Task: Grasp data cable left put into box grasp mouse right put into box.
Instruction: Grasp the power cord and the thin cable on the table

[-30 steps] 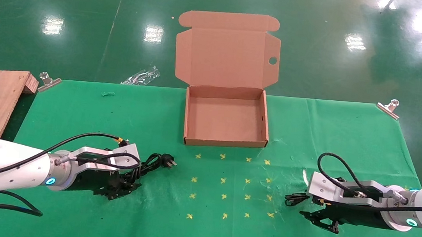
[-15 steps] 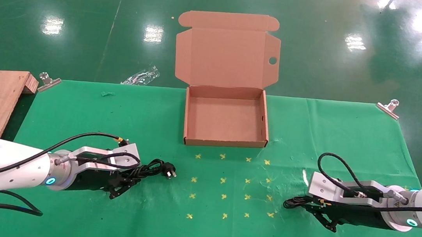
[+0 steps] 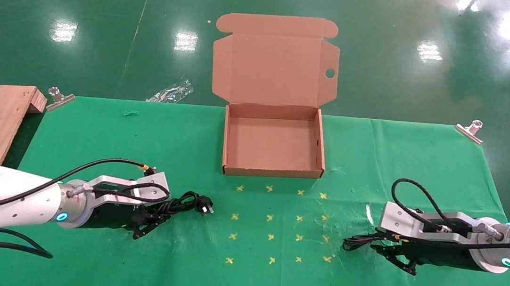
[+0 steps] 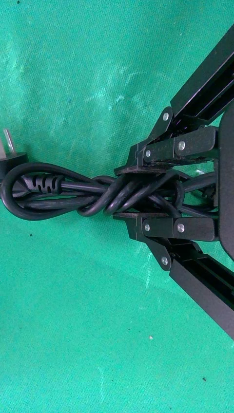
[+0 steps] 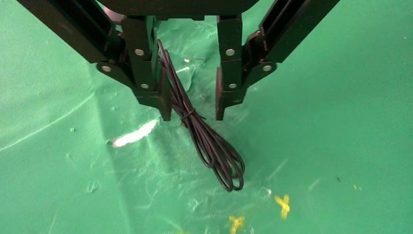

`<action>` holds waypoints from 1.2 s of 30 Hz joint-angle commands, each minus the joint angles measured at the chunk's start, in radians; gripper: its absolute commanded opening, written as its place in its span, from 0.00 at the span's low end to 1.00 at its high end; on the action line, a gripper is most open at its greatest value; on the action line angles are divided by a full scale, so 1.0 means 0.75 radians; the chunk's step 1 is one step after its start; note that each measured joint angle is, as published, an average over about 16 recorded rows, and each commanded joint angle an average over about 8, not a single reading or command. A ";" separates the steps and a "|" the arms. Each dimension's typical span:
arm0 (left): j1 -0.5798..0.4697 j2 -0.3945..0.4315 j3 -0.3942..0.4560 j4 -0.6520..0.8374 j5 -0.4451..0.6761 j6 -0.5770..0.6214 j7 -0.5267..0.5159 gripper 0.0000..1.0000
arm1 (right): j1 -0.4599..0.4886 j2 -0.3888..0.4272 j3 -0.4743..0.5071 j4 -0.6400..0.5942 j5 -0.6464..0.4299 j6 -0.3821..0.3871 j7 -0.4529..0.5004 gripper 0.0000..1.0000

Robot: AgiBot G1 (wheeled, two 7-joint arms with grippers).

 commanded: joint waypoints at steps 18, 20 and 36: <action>0.000 0.000 0.000 0.000 0.000 0.000 0.001 0.00 | 0.057 -0.095 -0.017 -0.234 -0.027 0.062 -0.143 0.44; 0.000 0.000 0.000 0.000 0.000 0.000 0.001 0.00 | 0.061 -0.103 -0.017 -0.258 -0.022 0.064 -0.160 0.19; 0.000 0.000 0.000 0.000 0.000 0.000 0.001 0.00 | 0.073 -0.120 -0.017 -0.331 -0.009 0.068 -0.203 0.00</action>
